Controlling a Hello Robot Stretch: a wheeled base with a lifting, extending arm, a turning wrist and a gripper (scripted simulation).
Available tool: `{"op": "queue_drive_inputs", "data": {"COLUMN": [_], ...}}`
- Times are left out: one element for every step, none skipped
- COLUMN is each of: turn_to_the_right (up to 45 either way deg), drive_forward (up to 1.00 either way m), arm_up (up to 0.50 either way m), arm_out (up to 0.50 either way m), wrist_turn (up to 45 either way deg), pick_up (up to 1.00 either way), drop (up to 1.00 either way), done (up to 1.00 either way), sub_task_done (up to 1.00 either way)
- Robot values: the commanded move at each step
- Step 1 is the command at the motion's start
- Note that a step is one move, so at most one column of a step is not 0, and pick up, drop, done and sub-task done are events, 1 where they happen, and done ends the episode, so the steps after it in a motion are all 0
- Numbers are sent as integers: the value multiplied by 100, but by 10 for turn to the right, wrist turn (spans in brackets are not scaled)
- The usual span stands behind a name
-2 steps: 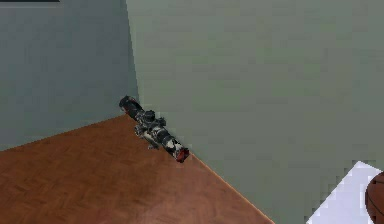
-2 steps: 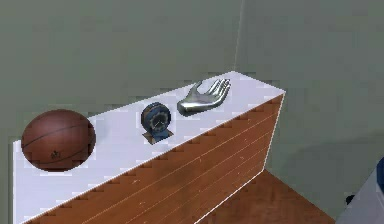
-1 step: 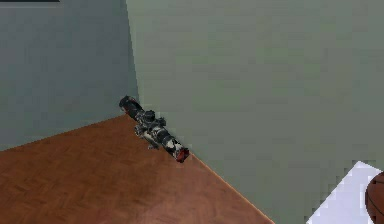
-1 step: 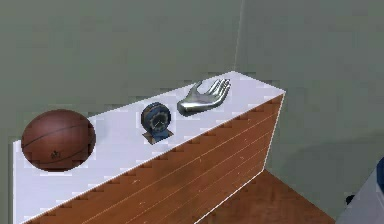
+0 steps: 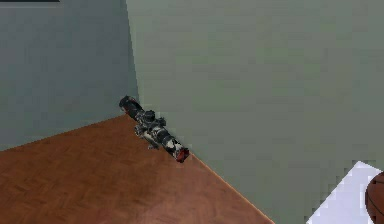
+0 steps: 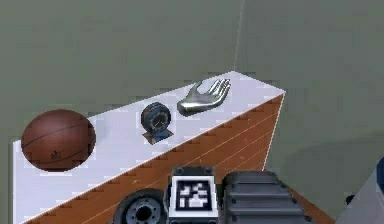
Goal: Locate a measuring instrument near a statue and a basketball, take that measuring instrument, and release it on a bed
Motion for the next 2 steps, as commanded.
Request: {"op": "queue_drive_inputs", "data": {"turn_to_the_right": [0,0], "drive_forward": [0,0], "arm_up": [0,0], "arm_out": [48,0], "wrist_turn": [0,450], "pick_up": [0,0], "drop": [0,0], "done": [0,0], "sub_task_done": [0,0]}}
